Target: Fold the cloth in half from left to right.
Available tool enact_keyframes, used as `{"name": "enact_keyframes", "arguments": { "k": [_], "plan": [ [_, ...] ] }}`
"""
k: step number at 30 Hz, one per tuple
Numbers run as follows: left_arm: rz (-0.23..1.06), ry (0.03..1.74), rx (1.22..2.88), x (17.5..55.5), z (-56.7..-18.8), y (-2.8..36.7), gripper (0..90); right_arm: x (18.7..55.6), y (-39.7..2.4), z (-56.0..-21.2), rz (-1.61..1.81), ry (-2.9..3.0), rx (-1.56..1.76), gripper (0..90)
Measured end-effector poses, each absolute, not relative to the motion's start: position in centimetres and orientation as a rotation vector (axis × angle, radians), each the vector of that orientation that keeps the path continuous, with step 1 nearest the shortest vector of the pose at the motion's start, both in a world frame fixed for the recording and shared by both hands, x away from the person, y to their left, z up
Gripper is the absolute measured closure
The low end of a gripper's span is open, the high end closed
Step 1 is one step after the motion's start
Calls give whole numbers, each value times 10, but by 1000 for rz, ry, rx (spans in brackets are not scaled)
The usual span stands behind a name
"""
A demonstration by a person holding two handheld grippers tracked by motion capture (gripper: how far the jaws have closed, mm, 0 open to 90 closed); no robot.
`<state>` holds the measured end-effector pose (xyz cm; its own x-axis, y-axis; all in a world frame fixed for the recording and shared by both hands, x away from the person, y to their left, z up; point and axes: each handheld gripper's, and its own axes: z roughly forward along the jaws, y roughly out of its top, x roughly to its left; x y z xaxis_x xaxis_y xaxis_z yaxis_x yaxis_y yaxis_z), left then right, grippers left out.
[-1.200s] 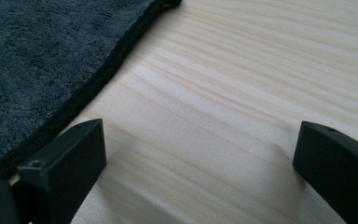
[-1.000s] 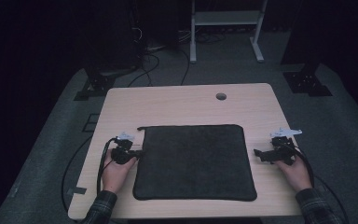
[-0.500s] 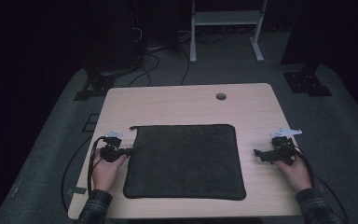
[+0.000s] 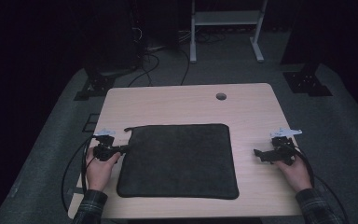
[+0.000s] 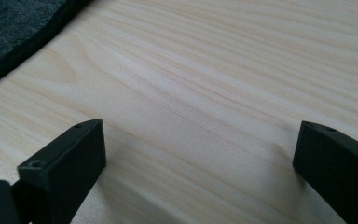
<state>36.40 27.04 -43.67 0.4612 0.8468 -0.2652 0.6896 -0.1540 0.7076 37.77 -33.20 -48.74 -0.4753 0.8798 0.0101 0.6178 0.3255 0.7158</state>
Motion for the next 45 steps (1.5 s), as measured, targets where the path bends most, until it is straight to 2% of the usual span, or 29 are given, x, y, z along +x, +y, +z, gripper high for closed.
{"name": "enact_keyframes", "arguments": {
  "k": [16, 45],
  "plan": [
    [136, 1109, 1873, 368, -414, 227, 872, 378, -332, -487, 943, 2216, 1329, 17],
    [-68, 905, 1948, 389, -411, 127, 874, 378, -332, -487, 943, 2218, 1327, 17]
  ]
}}
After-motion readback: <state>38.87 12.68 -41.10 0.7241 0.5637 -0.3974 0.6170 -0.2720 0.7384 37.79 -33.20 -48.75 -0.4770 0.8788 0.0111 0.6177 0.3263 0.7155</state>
